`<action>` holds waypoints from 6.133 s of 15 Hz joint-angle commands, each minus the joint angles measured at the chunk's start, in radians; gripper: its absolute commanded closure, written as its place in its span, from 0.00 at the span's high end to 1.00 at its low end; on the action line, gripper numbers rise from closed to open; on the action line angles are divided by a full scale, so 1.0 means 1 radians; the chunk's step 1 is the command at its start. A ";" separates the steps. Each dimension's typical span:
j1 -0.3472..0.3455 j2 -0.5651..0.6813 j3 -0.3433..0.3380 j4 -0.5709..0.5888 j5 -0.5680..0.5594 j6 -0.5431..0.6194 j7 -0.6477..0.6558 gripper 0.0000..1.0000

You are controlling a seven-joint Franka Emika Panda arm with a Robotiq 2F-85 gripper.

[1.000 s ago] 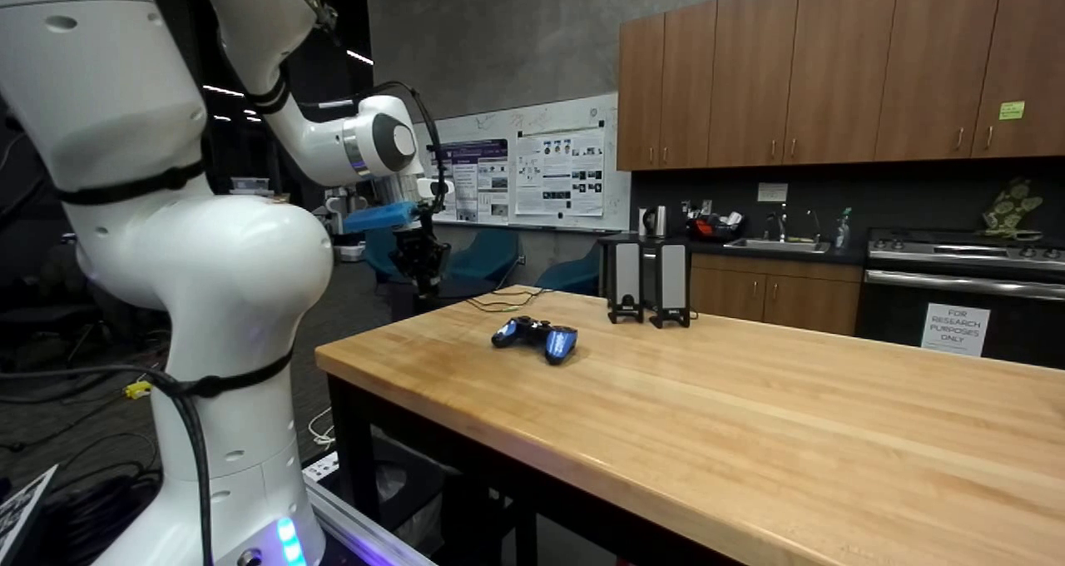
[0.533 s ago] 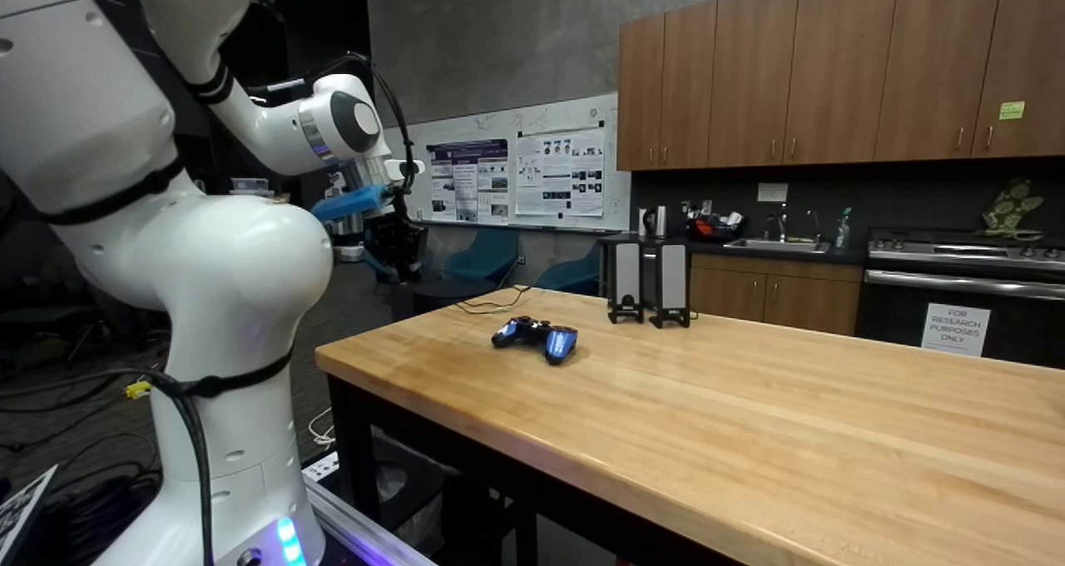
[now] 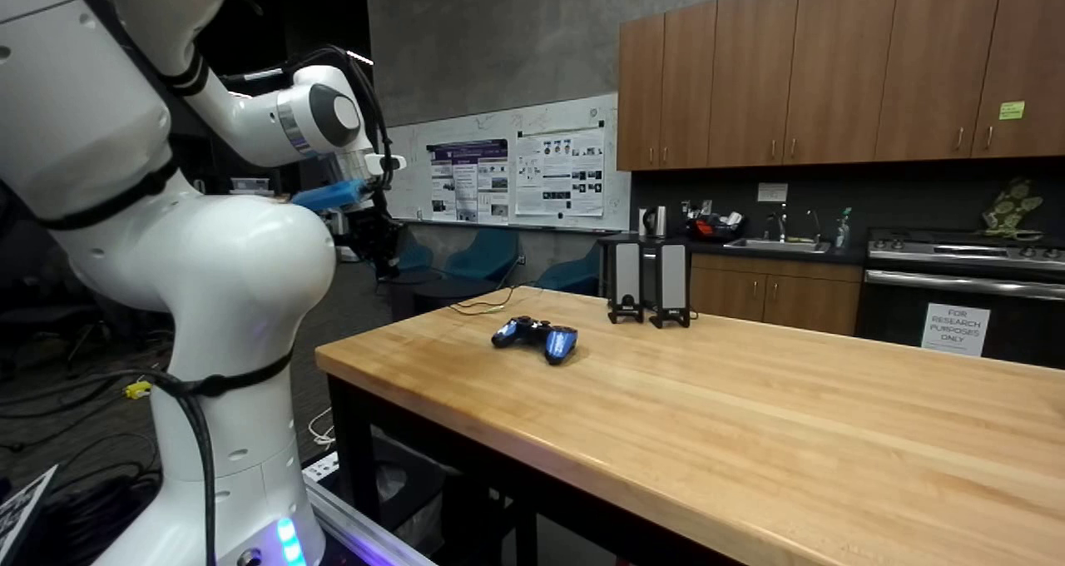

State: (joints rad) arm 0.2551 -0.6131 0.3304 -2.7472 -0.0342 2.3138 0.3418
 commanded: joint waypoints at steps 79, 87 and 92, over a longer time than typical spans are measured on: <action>0.078 0.971 -0.170 0.834 -0.464 0.124 0.182 1.00; 0.076 1.087 -0.231 1.006 -0.328 0.008 0.100 1.00; 0.068 1.157 -0.241 1.101 -0.265 -0.069 0.048 1.00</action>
State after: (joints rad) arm 0.3178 0.4944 0.1019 -1.7245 -0.3466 2.3081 0.4400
